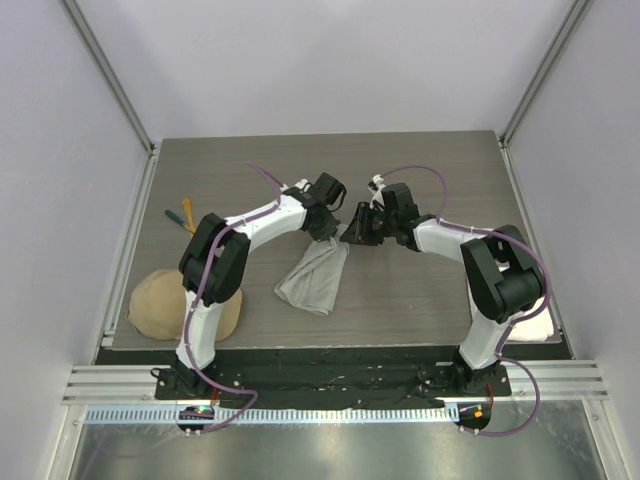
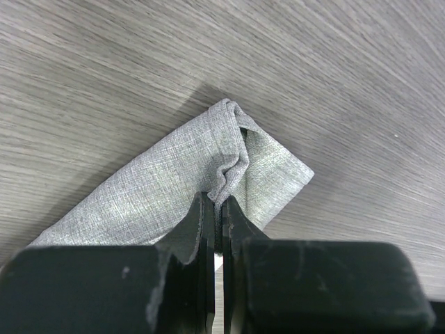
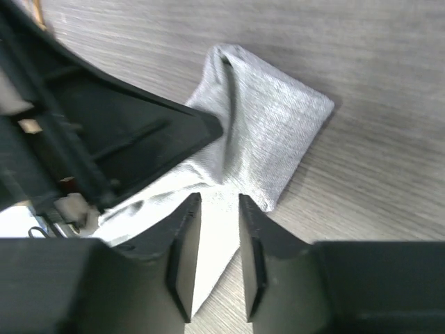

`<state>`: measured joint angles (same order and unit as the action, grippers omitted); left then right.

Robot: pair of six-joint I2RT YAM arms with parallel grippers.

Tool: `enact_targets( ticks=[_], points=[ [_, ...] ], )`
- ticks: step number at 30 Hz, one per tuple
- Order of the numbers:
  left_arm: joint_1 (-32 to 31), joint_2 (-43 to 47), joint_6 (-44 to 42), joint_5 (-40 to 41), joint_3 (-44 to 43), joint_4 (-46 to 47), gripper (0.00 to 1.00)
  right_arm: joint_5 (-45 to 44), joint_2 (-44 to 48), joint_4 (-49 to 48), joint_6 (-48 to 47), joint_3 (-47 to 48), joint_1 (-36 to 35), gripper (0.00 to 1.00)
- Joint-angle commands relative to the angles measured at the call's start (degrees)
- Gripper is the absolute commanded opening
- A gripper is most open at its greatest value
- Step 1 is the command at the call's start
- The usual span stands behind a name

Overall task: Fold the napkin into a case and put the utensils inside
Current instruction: Stuff the 2/3-rectangle-folded napkin at the center of the board.

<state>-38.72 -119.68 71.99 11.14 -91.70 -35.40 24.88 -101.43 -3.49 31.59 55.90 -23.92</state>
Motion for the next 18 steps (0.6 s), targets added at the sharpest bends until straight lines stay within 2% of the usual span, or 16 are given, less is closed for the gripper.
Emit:
enact_targets(
  ticks=[1,4,11,18],
  points=[
    [-0.7,-1.1,0.2,0.7,-2.5,3.1,0.00,2.3,1.4,-2.6,-1.7,0.1,0.3,0.38],
    [-0.7,-2.2,-0.8,-0.1,-3.3,3.6,0.00,1.5,1.3,-5.7,-1.5,-1.0,0.6,0.45],
    [-0.6,-2.2,-1.6,-1.6,0.1,8.8,0.03,1.8,0.8,-7.5,-0.7,-2.0,1.9,0.45],
    [-0.7,-1.1,-3.3,-3.0,5.0,16.1,0.22,1.2,0.6,-10.5,-3.6,-3.3,2.0,0.45]
  ],
)
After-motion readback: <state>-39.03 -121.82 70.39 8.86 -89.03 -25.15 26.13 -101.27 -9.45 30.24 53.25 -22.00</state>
